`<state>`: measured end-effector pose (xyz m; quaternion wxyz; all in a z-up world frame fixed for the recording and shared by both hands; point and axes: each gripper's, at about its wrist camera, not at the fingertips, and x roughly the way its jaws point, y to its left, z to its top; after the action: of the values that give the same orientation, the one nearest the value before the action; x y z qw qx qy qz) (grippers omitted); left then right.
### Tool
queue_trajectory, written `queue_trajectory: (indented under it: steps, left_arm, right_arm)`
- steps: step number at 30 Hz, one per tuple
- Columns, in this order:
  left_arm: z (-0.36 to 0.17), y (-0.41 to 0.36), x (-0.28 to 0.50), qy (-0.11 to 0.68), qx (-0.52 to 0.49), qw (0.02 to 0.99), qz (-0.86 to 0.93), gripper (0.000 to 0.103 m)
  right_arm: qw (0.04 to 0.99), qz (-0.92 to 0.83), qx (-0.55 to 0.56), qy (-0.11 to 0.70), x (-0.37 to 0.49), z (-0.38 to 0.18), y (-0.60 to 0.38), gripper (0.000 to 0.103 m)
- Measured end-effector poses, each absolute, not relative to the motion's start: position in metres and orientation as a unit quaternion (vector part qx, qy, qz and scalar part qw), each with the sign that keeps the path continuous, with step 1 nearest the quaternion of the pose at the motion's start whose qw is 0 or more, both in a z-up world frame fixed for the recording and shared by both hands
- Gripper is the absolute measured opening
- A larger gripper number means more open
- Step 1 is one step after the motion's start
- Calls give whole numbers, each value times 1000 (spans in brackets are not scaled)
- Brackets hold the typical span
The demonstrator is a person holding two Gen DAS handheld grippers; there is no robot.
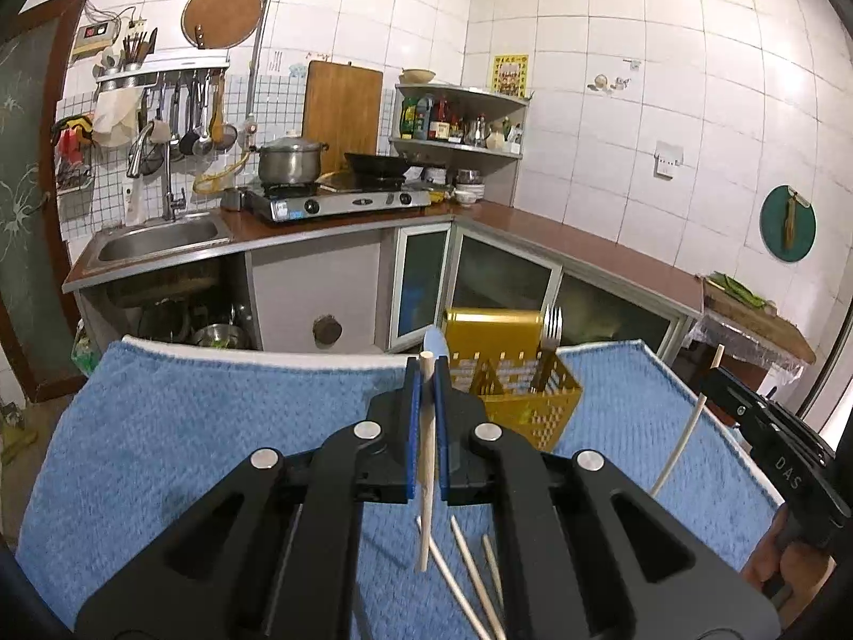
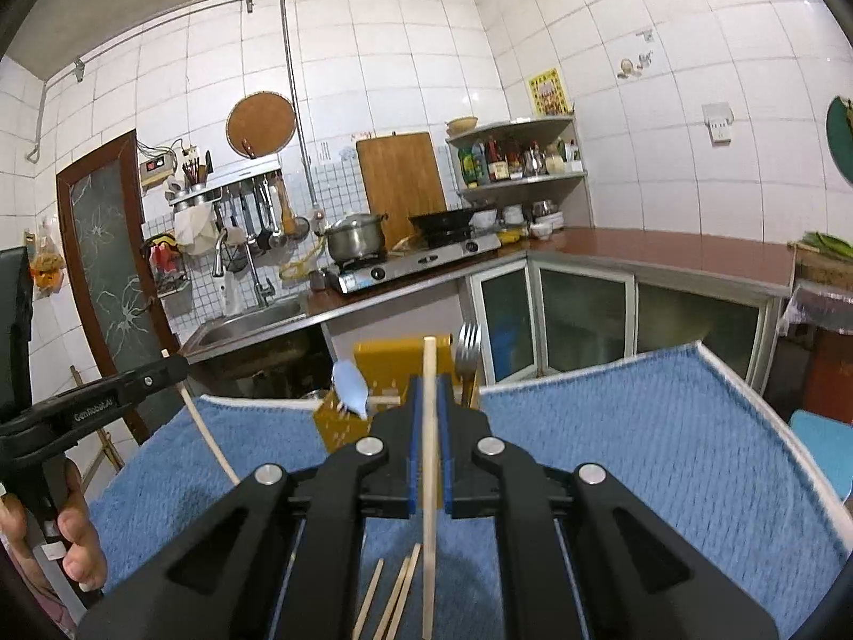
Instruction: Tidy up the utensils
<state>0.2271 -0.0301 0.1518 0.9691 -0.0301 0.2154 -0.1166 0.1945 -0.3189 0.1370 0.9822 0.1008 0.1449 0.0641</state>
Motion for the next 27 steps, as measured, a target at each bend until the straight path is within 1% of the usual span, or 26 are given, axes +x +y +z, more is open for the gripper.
queue_trajectory:
  steps: [8,17,21,24,27]
  left_arm:
    - [199,-42,260,196,-41,972,-123,4]
    - [254,-65,302,148,-39,981,-116,4]
    - [253,-78,325,143,-29,983,-114,4]
    - [239,-84,342,154,-25,981,-112,4]
    - [214,-85,357,175,-27,977,-115,4]
  right_arm:
    - [988,60,82,117,229,187,-323,6]
    - [992,44,81,83,279,240,-327,6]
    - [993,41,72,81,302,243,-322,6]
    - [993,38,72,81,319,237,-321,6]
    - [992,41,72,90,332,217,-320,6]
